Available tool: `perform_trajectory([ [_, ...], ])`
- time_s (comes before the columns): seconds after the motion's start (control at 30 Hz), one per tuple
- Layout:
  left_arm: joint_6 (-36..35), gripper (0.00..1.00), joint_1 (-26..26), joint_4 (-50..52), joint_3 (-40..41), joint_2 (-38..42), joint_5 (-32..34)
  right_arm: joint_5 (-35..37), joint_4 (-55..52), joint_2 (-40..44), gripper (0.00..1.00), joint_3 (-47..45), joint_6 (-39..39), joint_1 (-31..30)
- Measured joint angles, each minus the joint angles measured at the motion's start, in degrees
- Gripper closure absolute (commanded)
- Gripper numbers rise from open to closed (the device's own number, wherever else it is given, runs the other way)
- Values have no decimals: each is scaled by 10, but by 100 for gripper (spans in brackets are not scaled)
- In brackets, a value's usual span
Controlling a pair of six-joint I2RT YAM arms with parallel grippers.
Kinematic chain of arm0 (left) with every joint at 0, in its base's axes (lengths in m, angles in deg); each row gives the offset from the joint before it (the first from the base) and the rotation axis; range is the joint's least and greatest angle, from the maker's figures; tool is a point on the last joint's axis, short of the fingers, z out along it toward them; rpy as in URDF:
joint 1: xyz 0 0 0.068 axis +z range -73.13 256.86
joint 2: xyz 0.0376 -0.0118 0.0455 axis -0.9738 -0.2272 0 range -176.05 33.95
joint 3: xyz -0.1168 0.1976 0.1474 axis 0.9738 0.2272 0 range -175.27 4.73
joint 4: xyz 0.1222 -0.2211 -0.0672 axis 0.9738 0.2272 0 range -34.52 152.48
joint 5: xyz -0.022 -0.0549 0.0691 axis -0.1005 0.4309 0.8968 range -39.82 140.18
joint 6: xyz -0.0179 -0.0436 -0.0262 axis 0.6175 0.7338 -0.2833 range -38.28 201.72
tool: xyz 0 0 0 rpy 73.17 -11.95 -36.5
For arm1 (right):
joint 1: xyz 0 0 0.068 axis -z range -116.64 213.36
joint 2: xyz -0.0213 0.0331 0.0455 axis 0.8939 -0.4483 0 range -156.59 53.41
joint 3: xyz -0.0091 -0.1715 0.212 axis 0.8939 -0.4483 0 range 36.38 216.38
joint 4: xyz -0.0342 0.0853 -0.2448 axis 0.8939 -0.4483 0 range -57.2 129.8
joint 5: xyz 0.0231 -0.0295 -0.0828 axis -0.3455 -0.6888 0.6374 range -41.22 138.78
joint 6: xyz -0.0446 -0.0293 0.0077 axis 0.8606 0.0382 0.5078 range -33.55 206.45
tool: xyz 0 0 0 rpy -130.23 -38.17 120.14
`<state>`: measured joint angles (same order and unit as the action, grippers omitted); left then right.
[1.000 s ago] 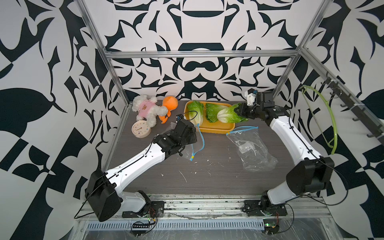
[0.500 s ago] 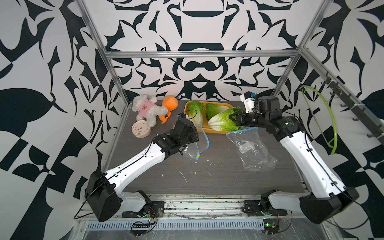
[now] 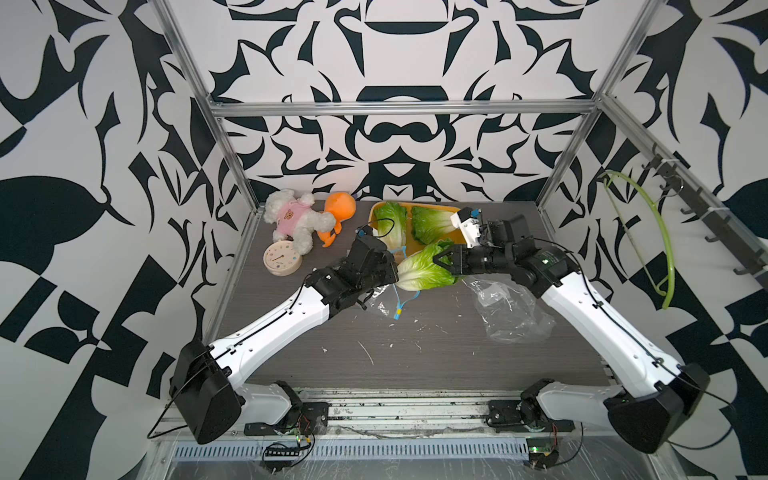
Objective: Put the chinese cabbages into a zipper bag and zip it
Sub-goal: Place the Chinese cabbage in the zipper food storage bag.
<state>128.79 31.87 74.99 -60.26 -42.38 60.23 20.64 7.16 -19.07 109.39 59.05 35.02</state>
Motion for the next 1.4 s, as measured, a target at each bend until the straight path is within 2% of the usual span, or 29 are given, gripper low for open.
perform_trajectory([
  [0.3, -4, 100, 0, 0, -7, 12, -4, -35, 52, -12, 100, -58, 4, -34],
  [0.47, -4, 100, 0, 0, -8, 17, -9, -44, 129, -21, 100, -68, -35, -51],
  [0.83, 42, 100, 1, -2, -3, 47, 22, 8, 215, -2, 100, -137, -89, -83],
  [1.03, 77, 100, 1, -9, 15, 69, 36, 56, 253, 26, 100, -143, -133, -83],
  [1.23, 100, 100, 1, -21, 28, 71, 39, 52, 297, 10, 100, -143, -157, -96],
  [1.4, 121, 100, 1, -33, 28, 70, 48, 46, 285, -17, 100, -144, -143, -118],
])
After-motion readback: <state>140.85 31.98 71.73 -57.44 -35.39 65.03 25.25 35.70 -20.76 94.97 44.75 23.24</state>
